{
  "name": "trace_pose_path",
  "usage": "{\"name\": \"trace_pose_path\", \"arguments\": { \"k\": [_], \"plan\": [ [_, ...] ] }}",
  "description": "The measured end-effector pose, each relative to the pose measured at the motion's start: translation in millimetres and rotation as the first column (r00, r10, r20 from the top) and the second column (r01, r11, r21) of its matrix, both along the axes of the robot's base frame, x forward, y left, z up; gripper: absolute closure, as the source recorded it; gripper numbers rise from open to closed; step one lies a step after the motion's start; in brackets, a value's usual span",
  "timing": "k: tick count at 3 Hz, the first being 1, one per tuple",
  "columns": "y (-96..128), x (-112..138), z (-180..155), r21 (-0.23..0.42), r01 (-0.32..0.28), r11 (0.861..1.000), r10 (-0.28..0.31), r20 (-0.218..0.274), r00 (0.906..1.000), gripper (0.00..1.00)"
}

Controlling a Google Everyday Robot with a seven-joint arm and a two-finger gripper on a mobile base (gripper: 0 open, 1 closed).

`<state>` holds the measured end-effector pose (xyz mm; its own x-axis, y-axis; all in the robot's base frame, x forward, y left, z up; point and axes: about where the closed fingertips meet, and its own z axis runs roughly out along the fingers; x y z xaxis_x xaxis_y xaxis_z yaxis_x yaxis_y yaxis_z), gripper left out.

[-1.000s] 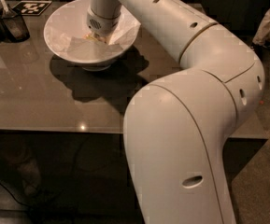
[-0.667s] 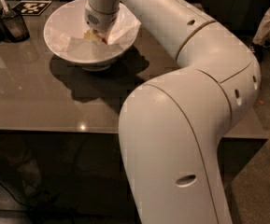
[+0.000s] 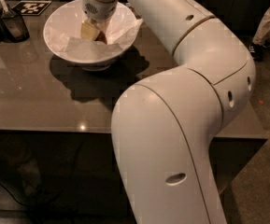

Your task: Pick apple from white bowl

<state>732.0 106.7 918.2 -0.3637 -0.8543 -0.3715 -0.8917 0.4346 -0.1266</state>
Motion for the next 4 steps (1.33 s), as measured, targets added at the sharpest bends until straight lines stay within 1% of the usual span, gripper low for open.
{"name": "trace_pose_path", "arguments": {
  "k": [1,2,3,4],
  "plan": [
    [-1,-1,24,-0.002,-0.009,1.0,0.009,0.028,0.9996,1.0],
    [1,0,65,0.001,-0.033,0.999,0.033,0.106,0.9939,1.0],
    [2,0,65,0.003,-0.036,0.999,0.036,0.107,0.9936,1.0],
    [13,-8,78,0.035,-0.09,0.995,0.084,0.133,0.9875,1.0]
  ]
}}
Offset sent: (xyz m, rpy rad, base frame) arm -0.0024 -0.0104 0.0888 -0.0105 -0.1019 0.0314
